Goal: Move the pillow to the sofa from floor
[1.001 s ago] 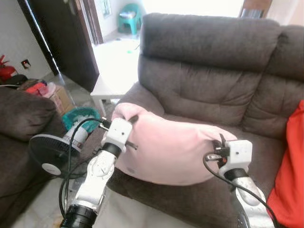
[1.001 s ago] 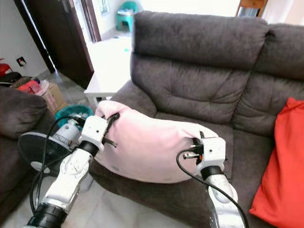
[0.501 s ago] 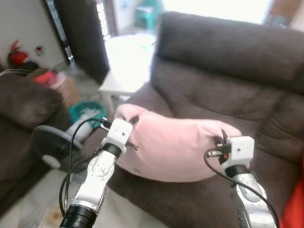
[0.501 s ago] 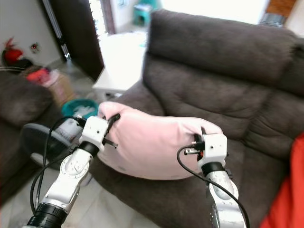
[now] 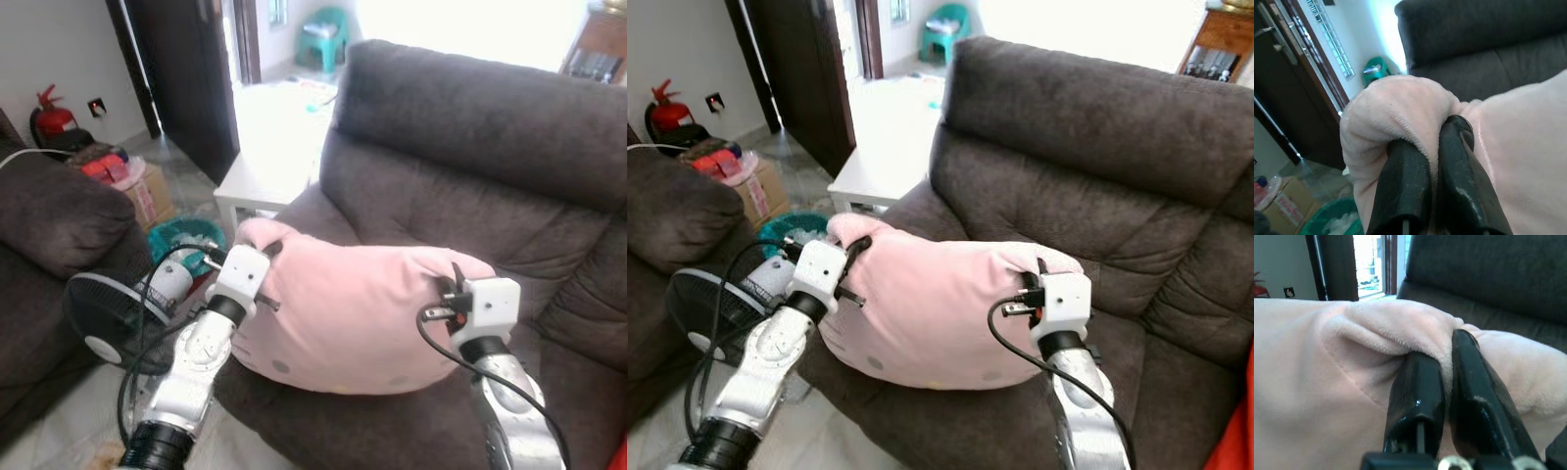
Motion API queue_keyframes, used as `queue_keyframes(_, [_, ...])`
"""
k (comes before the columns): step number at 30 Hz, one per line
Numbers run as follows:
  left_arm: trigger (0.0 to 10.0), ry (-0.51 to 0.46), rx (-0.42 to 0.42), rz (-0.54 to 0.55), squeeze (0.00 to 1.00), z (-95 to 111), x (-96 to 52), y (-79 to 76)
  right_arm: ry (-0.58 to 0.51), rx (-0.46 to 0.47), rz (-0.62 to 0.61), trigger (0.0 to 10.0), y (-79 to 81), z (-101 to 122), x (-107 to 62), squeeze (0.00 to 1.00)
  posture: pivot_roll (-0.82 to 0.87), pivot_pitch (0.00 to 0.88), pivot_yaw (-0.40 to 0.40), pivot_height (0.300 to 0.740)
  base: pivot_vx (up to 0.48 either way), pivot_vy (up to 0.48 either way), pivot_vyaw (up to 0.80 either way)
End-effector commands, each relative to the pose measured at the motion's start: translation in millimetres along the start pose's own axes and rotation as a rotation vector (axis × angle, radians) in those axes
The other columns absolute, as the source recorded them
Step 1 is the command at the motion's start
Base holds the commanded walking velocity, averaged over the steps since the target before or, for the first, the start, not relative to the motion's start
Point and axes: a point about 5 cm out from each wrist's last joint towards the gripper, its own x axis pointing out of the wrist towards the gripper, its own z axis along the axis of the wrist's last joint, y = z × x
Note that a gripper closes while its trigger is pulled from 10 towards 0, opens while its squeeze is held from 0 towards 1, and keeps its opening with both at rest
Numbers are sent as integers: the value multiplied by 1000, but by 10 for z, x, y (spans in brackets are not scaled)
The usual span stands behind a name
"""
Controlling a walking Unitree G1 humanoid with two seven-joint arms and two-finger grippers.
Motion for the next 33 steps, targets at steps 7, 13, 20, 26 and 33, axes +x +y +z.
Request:
queue_keyframes(7, [10000, -37, -29, -58, 0, 117, 77, -74, 21, -24, -15, 10000, -40, 0, 40, 0, 64, 24, -14, 740, 302, 0, 0])
queue_keyframes(13, [10000, -40, -32, -55, 0, 124, 81, -58, -2, -24, -26, 10000, -75, 66, 73, 0, 64, 26, -15, 740, 299, 0, 0])
queue_keyframes(20, [10000, -123, 3, 17, 0, 302, 135, 86, -118, -11, -35, 10000, -98, 302, 123, 0, 64, 30, -14, 740, 312, 0, 0])
queue_keyframes(26, [10000, -212, 26, 45, 0, 509, 170, 156, -133, -3, -50, 10000, -110, 322, 129, 0, 67, 32, -17, 740, 247, 0, 0])
queue_keyframes(33, [10000, -117, -33, -68, 0, 353, 171, 4, -105, -12, -49, 10000, -102, 290, 155, 0, 64, 29, -16, 740, 109, 0, 0])
